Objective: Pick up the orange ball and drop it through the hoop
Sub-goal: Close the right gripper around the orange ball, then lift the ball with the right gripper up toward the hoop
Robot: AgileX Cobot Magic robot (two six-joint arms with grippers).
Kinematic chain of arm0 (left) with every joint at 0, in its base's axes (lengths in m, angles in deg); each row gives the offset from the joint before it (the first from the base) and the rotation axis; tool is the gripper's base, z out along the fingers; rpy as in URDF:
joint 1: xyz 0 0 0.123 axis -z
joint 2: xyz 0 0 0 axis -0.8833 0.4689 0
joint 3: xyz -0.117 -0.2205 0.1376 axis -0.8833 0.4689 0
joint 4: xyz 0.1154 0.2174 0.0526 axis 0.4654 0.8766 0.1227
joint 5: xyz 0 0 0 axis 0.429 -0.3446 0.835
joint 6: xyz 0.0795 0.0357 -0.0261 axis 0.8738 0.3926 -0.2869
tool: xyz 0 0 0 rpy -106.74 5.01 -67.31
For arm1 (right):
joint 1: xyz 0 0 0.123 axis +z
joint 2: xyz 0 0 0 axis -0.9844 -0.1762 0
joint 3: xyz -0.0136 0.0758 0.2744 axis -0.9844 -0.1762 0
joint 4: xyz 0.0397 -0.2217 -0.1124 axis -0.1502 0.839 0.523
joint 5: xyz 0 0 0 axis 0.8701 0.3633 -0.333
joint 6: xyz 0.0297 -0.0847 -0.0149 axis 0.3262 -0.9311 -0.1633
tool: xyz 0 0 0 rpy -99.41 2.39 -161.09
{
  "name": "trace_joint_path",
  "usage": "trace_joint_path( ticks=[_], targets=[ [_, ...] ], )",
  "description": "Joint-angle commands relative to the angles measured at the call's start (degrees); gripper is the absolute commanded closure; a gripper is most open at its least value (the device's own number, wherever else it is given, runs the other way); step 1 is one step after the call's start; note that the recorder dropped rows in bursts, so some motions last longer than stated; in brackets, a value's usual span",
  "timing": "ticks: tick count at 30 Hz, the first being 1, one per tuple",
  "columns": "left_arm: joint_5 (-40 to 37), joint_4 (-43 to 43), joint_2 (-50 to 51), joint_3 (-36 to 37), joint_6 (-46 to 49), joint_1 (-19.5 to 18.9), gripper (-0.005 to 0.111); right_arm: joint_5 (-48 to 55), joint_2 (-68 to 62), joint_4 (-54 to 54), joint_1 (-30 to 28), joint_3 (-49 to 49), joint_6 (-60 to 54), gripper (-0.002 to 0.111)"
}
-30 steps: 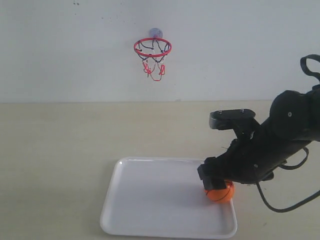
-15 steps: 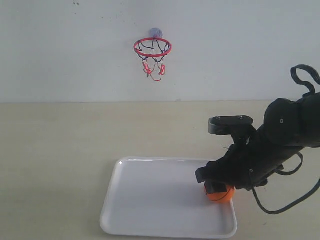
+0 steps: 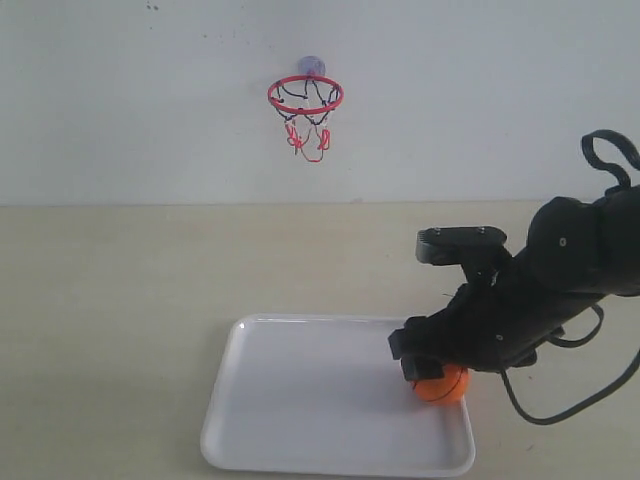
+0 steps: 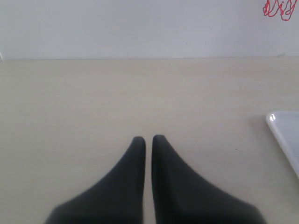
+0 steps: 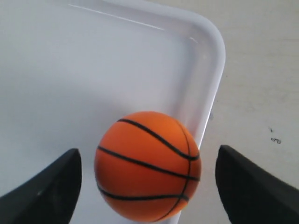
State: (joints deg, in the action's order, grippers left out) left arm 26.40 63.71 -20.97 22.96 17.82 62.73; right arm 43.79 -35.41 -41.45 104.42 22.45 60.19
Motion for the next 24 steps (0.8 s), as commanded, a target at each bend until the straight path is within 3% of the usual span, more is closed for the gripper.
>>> trace_joint_path(
  ticks=[1,7,9,14,15,24],
  targets=[
    [0.0,-0.4,-0.1,0.2,-0.1,0.5,0.103,-0.5,-1.6,-0.8,0.1,0.3,-0.4,0.034],
    [0.0,-0.4,-0.1,0.2,-0.1,0.5,0.103,-1.1,-2.7,-0.8,0.1,0.3,-0.4,0.035],
    [0.0,-0.4,-0.1,0.2,-0.1,0.5,0.103,-1.7,-2.7,-0.8,0.1,0.3,-0.3,0.046],
    [0.0,-0.4,-0.1,0.2,-0.1,0.5,0.103,-1.8,-2.6,-0.8,0.1,0.3,-0.3,0.104],
    [0.0,-0.4,-0.1,0.2,-0.1,0.5,0.103,-1.8,-2.4,-0.8,0.1,0.3,-0.3,0.108],
    [0.0,-0.4,-0.1,0.2,-0.1,0.5,0.103,-3.9,15.1,-0.8,0.1,3.2,-3.8,0.108]
  ],
)
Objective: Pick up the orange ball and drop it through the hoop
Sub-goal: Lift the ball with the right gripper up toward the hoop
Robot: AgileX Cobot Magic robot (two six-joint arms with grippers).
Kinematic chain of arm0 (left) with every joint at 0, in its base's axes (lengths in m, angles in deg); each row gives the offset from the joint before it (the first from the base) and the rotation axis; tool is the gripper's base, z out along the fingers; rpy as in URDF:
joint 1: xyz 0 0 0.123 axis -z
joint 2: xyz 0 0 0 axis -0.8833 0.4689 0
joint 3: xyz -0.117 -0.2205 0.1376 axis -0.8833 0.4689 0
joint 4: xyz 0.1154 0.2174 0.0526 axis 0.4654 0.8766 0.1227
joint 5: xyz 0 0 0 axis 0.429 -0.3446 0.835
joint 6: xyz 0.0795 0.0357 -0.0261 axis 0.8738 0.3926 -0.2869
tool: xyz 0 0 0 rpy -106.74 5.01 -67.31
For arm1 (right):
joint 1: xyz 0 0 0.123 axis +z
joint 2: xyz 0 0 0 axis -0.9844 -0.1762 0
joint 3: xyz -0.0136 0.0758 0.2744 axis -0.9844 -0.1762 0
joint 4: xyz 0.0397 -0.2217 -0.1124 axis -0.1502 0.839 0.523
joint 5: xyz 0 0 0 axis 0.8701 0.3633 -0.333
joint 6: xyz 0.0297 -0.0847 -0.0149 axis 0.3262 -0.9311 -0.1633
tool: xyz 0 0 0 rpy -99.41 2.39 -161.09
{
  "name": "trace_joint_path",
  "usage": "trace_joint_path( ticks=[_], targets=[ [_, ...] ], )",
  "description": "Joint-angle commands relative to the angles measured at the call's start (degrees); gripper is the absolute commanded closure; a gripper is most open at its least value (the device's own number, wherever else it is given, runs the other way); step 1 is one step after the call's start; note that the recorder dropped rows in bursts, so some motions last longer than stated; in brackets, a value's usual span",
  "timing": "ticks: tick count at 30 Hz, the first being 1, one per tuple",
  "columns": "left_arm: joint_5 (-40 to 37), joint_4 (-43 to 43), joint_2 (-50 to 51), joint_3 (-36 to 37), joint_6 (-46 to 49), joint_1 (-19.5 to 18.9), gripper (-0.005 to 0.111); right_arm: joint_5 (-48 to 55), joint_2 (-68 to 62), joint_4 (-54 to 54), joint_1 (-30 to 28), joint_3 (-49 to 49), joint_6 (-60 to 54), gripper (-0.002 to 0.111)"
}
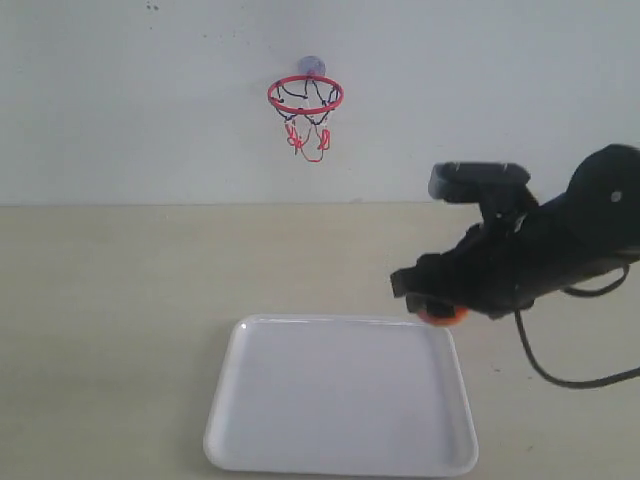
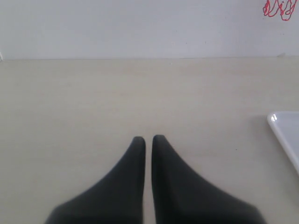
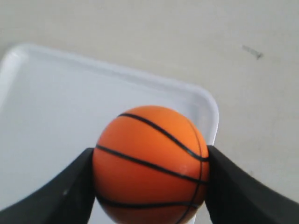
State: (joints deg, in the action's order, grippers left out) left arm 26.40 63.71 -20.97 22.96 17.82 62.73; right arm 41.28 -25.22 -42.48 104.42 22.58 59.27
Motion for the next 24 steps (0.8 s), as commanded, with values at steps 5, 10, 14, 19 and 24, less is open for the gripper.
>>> trace_joint_path(
  ticks=[5,10,14,19,24],
  targets=[
    [0.0,-0.4,-0.1,0.2,-0.1,0.5,0.103,3.2,4.3,0.3,0.1,16.8,-3.4,0.108],
    [0.0,-0.4,-0.1,0.2,-0.1,0.5,0.103,3.7,-3.1,-0.2,0.0,28.2,-3.6,0.108],
    [0.0,-0.4,-0.1,0.2,-0.1,0.5,0.103,3.6,-10.7,-3.1,0.0,38.1,-3.6,0.108],
    [0.0,-0.4,-0.1,0.2,-0.1,0.5,0.103,3.5,-18.5,-7.2,0.0,48.4,-6.8,0.108],
    [0.0,-0.4,-0.1,0.2,-0.1,0.5,0.103,4.3,-25.7,-7.6,0.0,57.7,-7.0,0.108]
  ],
)
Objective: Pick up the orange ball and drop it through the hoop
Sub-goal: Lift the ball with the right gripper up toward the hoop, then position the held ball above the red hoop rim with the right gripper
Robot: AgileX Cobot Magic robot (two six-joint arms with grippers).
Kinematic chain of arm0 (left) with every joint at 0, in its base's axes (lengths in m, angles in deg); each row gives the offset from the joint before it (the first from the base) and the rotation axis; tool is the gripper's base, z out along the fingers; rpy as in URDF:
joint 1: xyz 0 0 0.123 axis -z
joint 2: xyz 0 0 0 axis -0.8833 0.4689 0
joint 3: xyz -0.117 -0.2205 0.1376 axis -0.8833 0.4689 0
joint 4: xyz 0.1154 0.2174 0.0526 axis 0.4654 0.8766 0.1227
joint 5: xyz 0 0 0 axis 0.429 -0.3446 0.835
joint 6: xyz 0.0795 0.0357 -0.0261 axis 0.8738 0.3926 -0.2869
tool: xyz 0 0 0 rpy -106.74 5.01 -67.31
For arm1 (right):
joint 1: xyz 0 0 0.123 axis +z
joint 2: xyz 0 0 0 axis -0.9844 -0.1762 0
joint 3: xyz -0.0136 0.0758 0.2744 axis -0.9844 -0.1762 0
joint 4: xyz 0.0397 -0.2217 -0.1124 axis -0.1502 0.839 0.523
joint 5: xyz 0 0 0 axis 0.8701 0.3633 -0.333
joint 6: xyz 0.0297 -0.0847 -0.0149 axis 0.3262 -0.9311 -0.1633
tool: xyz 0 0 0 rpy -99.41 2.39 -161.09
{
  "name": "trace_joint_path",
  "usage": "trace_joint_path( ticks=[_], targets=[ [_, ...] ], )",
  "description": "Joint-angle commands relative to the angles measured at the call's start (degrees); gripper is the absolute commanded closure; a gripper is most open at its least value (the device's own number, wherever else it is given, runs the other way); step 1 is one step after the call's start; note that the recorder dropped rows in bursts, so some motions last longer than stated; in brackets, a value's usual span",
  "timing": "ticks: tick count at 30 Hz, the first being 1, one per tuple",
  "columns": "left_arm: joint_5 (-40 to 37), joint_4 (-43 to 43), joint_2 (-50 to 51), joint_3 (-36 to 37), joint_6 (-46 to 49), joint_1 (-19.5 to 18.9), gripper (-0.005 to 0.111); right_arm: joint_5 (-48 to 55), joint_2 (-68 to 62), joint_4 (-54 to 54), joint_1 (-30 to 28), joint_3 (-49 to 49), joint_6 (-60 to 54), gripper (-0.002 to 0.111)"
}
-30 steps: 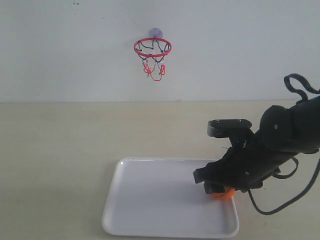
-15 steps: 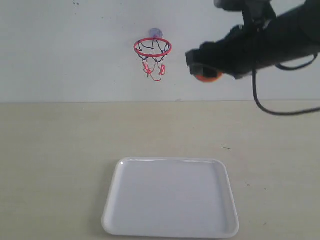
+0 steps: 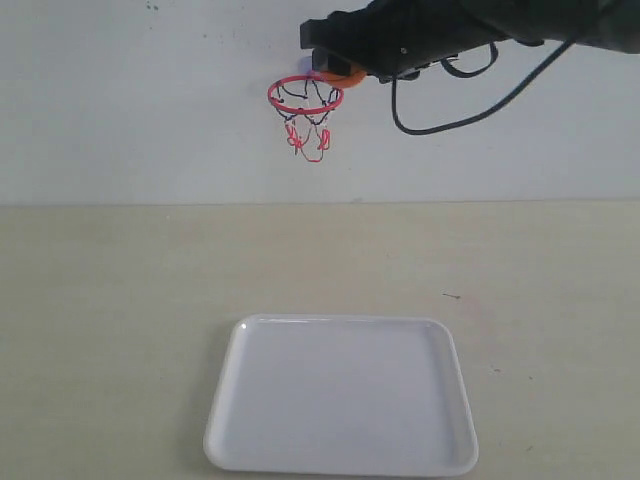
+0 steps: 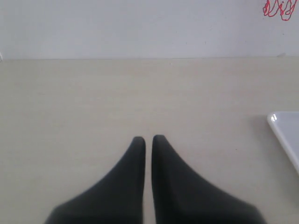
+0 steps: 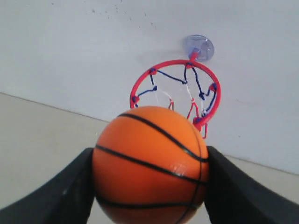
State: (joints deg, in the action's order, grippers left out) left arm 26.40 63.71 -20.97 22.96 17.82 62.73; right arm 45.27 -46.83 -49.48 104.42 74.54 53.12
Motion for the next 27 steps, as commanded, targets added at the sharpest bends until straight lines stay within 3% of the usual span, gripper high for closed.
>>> trace_joint_path(
  ticks=[1,8,27],
  targets=[
    [0.0,-0.4,-0.1,0.2,-0.1,0.5,0.103,0.3,-5.1,-1.0,0.0,6.9,-0.8,0.108],
    [0.0,-0.4,-0.1,0.2,-0.1,0.5,0.103,-0.3,-10.8,-1.6,0.0,14.1,-0.8,0.108],
    [0.0,-0.4,-0.1,0.2,-0.1,0.5,0.103,-8.3,-15.3,-1.7,0.0,18.4,-1.5,0.108]
  ],
)
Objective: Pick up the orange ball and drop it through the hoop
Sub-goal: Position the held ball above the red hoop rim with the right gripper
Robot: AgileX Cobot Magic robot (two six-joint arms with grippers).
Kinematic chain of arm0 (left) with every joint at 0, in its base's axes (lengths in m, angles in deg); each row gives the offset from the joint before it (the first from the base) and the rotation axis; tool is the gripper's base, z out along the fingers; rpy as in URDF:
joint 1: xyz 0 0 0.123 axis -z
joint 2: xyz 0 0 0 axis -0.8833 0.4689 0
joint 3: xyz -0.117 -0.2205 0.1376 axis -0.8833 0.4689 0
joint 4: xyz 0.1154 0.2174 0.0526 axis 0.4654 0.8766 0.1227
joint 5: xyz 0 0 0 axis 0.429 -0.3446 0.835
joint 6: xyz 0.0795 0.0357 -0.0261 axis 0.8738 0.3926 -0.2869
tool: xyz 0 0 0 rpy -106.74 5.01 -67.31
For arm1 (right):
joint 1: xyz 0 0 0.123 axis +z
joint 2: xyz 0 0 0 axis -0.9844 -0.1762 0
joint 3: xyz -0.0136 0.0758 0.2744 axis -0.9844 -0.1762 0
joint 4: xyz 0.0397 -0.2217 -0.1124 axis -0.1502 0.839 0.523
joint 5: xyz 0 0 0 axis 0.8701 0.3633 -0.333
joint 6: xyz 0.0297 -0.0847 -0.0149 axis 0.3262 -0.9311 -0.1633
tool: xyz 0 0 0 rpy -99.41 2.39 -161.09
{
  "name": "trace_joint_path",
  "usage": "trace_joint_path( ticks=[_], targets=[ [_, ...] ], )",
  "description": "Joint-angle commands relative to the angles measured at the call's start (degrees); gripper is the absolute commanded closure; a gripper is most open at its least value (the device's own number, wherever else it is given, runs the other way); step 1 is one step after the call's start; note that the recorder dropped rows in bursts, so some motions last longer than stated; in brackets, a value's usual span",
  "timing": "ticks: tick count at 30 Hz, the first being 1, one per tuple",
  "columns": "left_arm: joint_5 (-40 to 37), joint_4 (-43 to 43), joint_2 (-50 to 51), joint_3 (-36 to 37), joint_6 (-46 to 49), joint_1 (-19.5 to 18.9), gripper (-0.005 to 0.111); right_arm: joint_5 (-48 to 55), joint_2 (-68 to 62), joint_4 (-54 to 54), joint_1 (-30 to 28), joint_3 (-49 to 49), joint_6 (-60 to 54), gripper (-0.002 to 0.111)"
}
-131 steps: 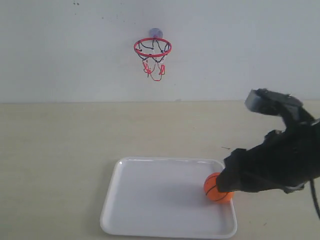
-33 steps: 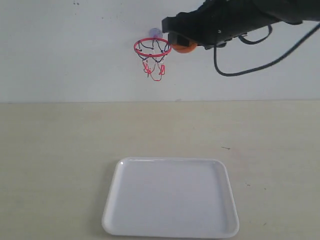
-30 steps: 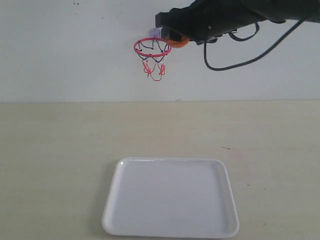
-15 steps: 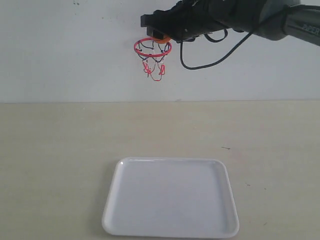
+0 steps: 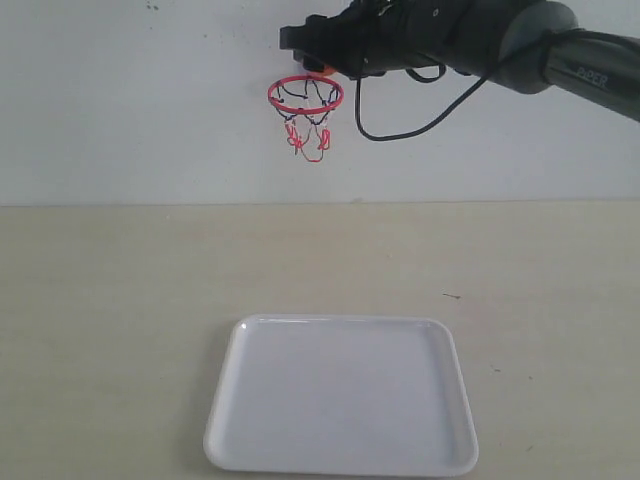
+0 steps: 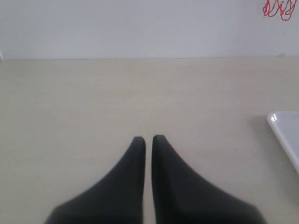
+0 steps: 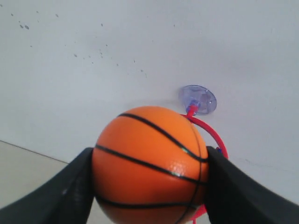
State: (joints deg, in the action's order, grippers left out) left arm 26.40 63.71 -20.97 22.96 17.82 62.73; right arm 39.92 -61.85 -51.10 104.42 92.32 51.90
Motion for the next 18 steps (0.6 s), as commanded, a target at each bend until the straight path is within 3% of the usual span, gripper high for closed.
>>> trace_joint_path(
  ticks=[1,18],
  targets=[
    [0.0,-0.4,-0.1,0.2,-0.1,0.5,0.103,-3.1,-0.2,-0.1,0.0,0.6,-0.3,0.108],
    [0.0,-0.4,-0.1,0.2,-0.1,0.5,0.103,-9.4,-2.0,-6.0,0.0,0.6,-0.2,0.108]
  ],
)
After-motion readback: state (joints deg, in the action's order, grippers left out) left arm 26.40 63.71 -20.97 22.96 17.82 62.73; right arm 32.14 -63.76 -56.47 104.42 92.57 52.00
